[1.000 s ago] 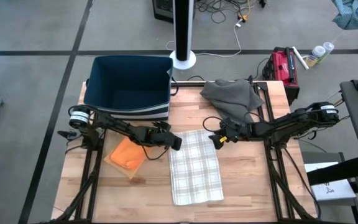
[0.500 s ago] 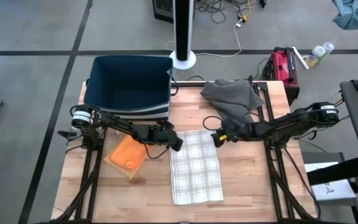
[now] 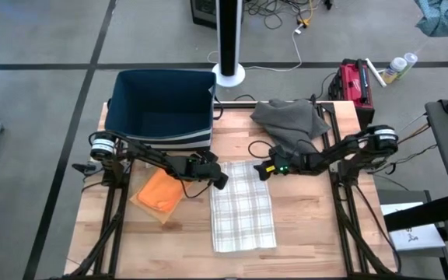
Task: Fold towel
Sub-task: Fold the white patterned kitchen towel
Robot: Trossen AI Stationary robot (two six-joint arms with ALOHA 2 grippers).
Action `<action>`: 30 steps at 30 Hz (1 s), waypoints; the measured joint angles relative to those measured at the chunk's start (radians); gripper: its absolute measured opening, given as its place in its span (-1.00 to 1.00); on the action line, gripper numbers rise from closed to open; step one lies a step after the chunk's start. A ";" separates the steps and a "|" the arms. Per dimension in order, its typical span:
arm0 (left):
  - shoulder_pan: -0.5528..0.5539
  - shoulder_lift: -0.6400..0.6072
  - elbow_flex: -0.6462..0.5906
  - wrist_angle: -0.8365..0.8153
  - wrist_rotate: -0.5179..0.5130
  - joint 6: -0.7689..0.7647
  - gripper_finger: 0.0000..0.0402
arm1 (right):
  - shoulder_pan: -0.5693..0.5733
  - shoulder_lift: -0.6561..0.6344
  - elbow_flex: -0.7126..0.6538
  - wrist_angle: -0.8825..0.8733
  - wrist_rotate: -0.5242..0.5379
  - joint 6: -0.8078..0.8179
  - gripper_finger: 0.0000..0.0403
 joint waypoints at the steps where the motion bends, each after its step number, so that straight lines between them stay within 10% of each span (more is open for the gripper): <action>1: 0.000 0.000 0.000 0.001 0.000 0.003 -0.72 | -0.001 0.004 0.004 -0.005 0.000 -0.001 0.15; 15: 0.000 -0.066 -0.006 -0.024 -0.049 0.121 -0.92 | -0.002 -0.109 0.002 -0.034 0.024 -0.189 -0.90; 30: -0.098 -0.265 -0.003 -0.118 -0.073 0.212 -0.96 | 0.099 -0.428 0.014 -0.228 0.092 -0.446 -0.99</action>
